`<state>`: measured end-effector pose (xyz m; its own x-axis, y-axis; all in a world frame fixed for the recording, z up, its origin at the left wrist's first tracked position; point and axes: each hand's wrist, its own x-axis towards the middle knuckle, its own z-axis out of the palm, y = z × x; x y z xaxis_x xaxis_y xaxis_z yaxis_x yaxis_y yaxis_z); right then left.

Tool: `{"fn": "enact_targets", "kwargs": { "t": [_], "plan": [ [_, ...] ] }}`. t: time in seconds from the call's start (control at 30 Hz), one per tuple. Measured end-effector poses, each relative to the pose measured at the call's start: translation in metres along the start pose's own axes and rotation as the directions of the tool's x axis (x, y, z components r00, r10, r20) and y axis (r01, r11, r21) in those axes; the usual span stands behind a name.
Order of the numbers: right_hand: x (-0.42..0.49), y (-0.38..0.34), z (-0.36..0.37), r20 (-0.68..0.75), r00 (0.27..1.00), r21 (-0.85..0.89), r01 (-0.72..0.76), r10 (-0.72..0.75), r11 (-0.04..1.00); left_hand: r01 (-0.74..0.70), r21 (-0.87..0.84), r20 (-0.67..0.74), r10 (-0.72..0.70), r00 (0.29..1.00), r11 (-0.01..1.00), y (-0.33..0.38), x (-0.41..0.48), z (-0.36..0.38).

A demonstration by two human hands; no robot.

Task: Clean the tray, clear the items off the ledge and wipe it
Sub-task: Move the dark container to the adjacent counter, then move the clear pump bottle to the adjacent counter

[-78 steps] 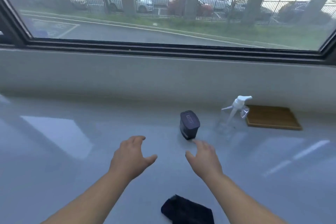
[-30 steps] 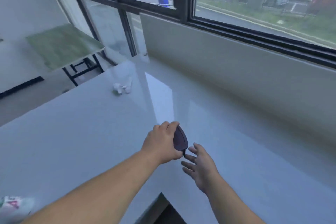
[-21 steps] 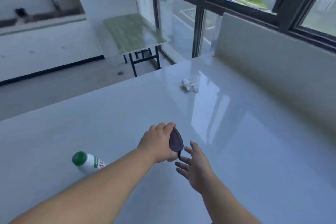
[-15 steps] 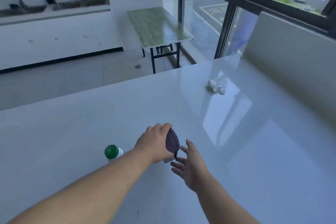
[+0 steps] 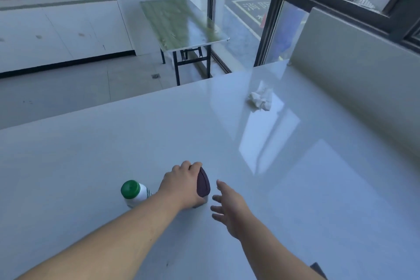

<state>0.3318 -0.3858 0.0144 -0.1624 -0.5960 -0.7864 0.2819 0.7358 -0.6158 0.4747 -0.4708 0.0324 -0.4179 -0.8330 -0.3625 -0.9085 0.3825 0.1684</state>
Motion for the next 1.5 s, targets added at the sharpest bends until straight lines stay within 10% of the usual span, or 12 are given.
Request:
{"fn": "enact_targets", "kwargs": {
  "t": [0.17, 0.33, 0.77, 1.23, 1.5],
  "plan": [
    [-0.027, 0.004, -0.092, -0.216, 0.849, -0.709, 0.203, -0.483, 0.675, -0.133, 0.078, -0.059, 0.137, 0.989, 0.988, 0.065, 0.016, -0.014],
    [-0.076, 0.019, -0.228, -0.350, 0.717, -0.848, 0.030, -0.602, 0.528, -0.331, 0.108, 0.012, 0.332, 0.943, 0.937, 0.196, 0.021, -0.017],
    [-0.244, 0.186, -0.552, -0.831, 0.438, -0.453, -0.177, -0.343, 0.874, -0.741, 0.142, 0.169, 0.722, 0.671, 0.656, 0.602, -0.074, 0.058],
    [-0.338, 0.368, -0.772, -0.968, 0.248, -0.011, -0.145, 0.025, 0.989, -0.892, -0.012, 0.252, 0.865, 0.434, 0.452, 0.927, -0.210, 0.213],
    [-0.325, 0.396, -0.819, -0.875, 0.430, 0.347, 0.232, 0.224, 0.909, -0.864, -0.135, 0.158, 0.871, 0.465, 0.486, 0.998, -0.251, 0.256]
  ]
}}
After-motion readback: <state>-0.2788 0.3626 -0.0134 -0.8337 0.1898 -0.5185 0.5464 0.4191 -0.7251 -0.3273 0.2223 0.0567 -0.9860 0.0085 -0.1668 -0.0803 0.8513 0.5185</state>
